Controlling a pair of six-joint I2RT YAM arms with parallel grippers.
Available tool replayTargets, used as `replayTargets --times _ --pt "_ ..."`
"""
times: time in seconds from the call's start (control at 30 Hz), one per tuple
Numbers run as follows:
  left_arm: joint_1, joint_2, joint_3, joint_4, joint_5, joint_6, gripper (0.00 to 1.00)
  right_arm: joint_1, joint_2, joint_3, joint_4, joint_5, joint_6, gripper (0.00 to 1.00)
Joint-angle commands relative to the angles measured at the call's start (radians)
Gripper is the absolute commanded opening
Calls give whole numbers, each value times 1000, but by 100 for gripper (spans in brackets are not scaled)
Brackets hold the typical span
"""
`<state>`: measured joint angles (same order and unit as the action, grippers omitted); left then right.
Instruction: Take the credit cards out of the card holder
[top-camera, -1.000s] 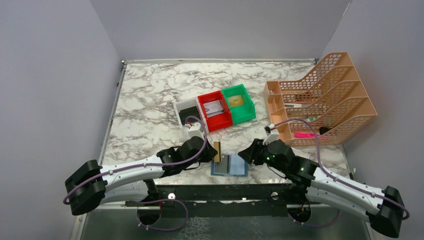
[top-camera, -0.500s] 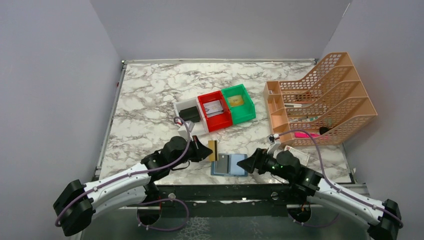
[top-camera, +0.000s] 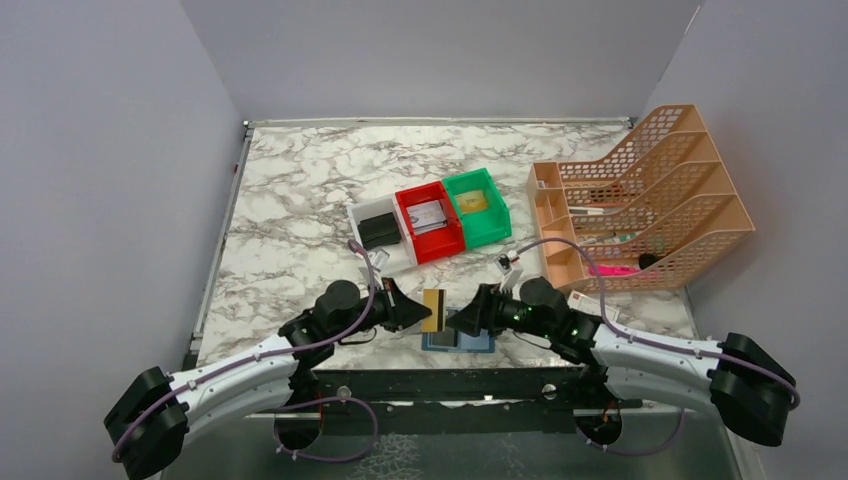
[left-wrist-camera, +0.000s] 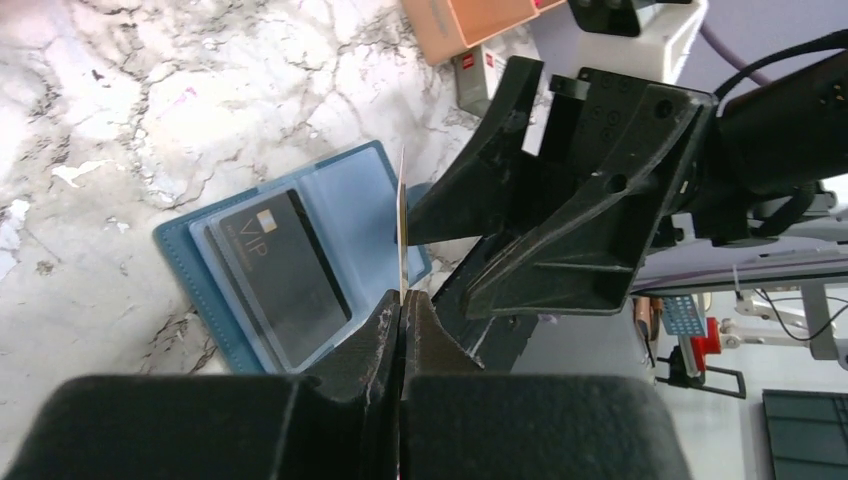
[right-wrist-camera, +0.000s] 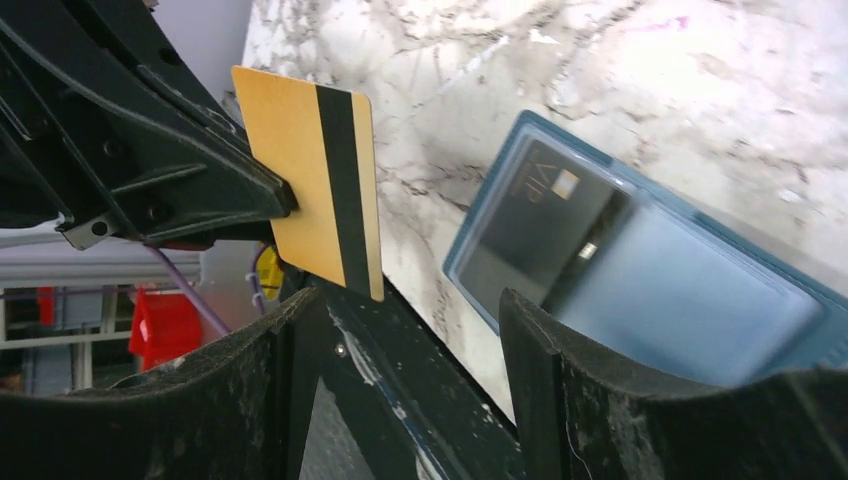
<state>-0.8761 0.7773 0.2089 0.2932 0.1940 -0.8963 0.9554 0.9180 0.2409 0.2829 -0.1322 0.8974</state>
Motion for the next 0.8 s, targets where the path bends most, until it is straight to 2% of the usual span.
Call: replayTargets --times 0.0,0.2,0.33,0.57,0.77 --pt "8 -35 -29 87 35 -17 0 1 80 43 163 -93 -20 68" --pt "12 -57 -43 103 53 -19 0 -19 164 46 286 -157 -9 63" --pt "16 -80 -50 120 65 -14 0 -67 237 34 432 -297 3 57" --pt "33 -61 -72 181 124 -27 0 -131 326 12 635 -424 50 47" --pt "59 -64 -72 185 133 -31 0 -153 347 3 694 -480 67 30"
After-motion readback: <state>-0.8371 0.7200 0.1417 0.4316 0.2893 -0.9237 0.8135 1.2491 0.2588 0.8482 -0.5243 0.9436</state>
